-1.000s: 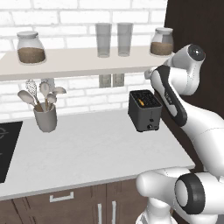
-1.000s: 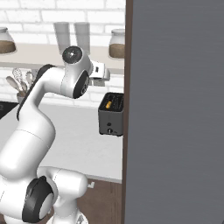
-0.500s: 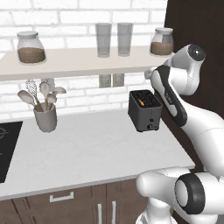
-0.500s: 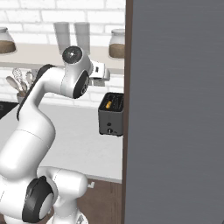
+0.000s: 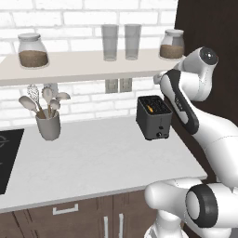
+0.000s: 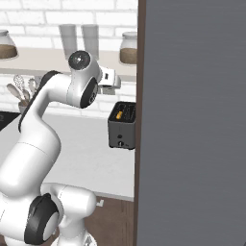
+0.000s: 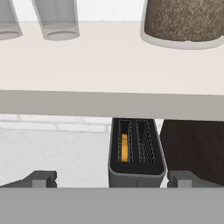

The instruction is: Start the toaster. Once the lever pops up, take the bread to the plate on the dining counter.

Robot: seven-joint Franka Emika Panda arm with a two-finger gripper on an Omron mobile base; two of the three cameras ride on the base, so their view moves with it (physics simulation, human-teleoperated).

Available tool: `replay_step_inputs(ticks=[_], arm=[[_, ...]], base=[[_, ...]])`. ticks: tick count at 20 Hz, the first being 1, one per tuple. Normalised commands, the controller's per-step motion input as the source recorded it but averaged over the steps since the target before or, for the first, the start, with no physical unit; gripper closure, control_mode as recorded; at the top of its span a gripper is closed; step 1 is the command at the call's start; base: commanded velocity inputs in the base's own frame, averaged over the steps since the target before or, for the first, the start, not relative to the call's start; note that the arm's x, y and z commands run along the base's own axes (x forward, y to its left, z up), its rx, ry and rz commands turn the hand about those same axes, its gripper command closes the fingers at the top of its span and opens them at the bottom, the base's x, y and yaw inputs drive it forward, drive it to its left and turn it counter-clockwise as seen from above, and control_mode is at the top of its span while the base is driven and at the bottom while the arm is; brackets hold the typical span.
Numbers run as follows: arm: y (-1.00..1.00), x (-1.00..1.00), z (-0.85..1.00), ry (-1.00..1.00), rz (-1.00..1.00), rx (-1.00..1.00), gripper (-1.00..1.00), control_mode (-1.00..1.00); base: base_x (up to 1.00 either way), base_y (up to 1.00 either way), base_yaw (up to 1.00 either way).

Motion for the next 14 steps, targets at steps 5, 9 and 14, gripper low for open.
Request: replay_step_inputs(ticks=[5,9,14], arm=[[0.0,0.0,0.0,0.0,0.0,0.0,-1.0,-1.0],[0.0,0.0,0.0,0.0,0.0,0.0,-1.0,-1.0],[0.0,0.0,0.0,0.0,0.0,0.0,-1.0,-1.0]], base=[[0.0,0.0,0.0],[0.0,0.0,0.0],[0.0,0.0,0.0]])
